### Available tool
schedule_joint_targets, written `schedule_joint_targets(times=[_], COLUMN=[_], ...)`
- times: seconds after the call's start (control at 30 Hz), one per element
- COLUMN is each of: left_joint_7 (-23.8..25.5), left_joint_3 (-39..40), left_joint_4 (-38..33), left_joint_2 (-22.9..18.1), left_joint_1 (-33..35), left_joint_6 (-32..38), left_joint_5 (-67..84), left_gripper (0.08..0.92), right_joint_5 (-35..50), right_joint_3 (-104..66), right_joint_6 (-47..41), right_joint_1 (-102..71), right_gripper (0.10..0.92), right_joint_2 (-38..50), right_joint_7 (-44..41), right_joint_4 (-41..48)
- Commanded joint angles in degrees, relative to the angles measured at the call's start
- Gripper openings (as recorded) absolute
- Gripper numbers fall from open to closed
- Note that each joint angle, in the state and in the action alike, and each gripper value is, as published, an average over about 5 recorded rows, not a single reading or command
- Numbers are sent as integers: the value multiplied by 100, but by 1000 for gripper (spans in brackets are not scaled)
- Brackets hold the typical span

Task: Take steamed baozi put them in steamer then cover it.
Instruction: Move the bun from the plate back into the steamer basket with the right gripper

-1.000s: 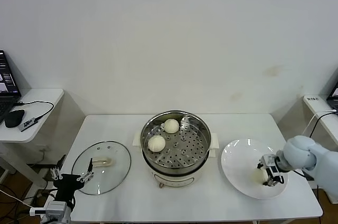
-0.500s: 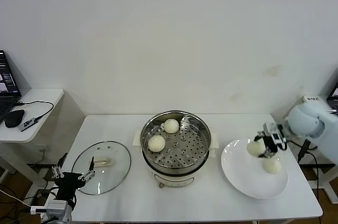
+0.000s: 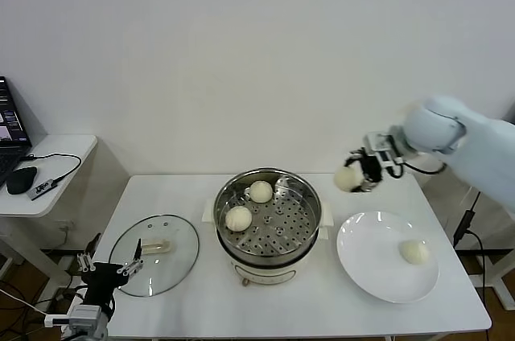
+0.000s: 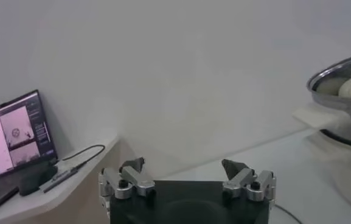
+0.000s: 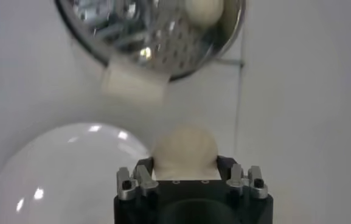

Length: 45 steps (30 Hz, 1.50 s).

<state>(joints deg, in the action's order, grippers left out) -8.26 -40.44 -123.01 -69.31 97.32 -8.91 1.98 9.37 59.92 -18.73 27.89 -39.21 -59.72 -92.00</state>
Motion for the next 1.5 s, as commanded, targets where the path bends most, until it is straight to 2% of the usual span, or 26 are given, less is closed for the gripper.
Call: schedule_joint_targets(times=[0.03,0.2,0.37,0.7,1.13,1.5], left_joint_7=[-3,-4,-8,-17,-32,-35], left_joint_3=[-24,-73,-111,-163,-131,-94], left_joint_4=[0,-15,-14,6,35,46], left_joint_2=[-25,-84,-135,-174,-236,-264], left_joint_1=[8,16,17,50,46,40], left_joint_6=[4,5,8,36,54,62], left_joint_5=[-8,-12,-12,-1,-3,-14], left_gripper=[823,823,823,823,823,823], right_joint_5=[445,317,-285,-820,-1129,-1016], right_joint_3=[669,1029,1261,1468,1598,1616], right_joint_6=[352,912,1550,2669,3052,3033], right_joint_1=[354,147,-128,-184,4,-30], right_gripper=[653,653,653,654,662,663], right_joint_2=[-1224,-1530,-1810,-2143,-2218,-2142], right_joint_7=[450,597,673,621,135,69], right_joint_4=[-82,52,296,506,461,356])
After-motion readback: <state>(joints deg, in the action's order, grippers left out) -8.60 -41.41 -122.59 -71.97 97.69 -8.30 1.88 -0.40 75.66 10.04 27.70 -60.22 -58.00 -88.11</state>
